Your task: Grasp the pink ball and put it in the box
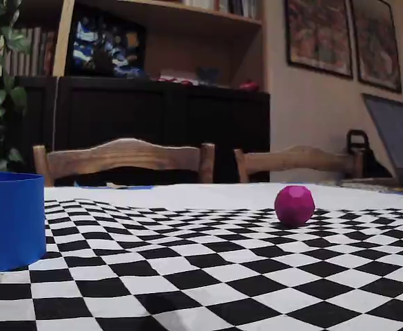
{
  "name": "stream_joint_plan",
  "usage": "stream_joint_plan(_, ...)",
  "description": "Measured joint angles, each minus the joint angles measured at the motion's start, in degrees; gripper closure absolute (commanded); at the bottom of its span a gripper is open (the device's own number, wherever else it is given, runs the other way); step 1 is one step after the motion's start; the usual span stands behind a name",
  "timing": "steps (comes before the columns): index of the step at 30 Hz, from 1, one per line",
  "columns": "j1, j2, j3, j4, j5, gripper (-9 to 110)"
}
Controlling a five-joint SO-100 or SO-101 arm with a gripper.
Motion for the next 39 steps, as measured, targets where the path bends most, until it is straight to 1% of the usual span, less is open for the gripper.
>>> stream_joint_plan(39,8.3,-0.5,0.0,-0.4,0.0,68)
